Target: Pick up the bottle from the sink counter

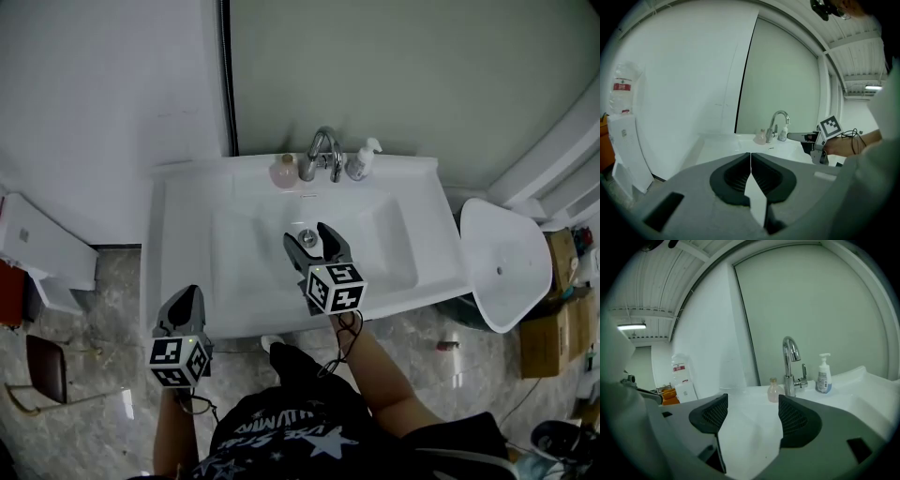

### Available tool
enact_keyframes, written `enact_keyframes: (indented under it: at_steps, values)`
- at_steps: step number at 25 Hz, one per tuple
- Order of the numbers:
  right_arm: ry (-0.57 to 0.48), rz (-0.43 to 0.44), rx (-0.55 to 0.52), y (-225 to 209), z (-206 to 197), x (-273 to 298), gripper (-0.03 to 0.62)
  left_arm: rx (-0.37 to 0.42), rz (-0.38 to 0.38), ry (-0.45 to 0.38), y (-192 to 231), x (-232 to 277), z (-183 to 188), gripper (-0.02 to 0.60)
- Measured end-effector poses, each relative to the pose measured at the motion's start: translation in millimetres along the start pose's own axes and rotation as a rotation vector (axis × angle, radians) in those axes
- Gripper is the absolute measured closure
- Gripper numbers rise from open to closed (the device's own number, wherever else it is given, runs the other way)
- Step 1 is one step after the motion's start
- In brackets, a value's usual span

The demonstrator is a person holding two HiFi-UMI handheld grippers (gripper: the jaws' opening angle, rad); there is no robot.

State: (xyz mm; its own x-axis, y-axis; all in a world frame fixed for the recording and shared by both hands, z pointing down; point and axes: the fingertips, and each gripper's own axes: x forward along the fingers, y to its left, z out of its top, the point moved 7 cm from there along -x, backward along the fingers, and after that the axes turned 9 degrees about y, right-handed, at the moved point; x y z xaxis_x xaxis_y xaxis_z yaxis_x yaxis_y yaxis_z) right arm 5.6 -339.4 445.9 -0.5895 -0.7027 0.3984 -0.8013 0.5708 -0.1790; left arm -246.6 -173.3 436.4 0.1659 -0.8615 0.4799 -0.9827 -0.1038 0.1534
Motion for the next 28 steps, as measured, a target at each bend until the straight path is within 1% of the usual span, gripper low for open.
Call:
enact_keyframes:
  at_steps: [4,9,17,22,28]
  values:
    - [0.010,-0.012,-0.016,-17,13,42,0.272,0.001,0.012,0.021,6,31,15,0.560]
    - [0.025,-0.028,-0.036,-29,25,93,0.276,-0.011,0.027,0.043,18,63,28,0.560]
    - [0.030,-0.098,-0.049,-51,36,164,0.286,-0.040,0.064,0.074,35,100,43,0.560]
    - [0.021,-0.161,-0.074,-62,46,198,0.299,-0.075,0.080,0.107,47,116,45,0.560]
    - [0.026,-0.185,-0.077,-70,51,222,0.319,-0.093,0.096,0.122,55,126,44,0.560]
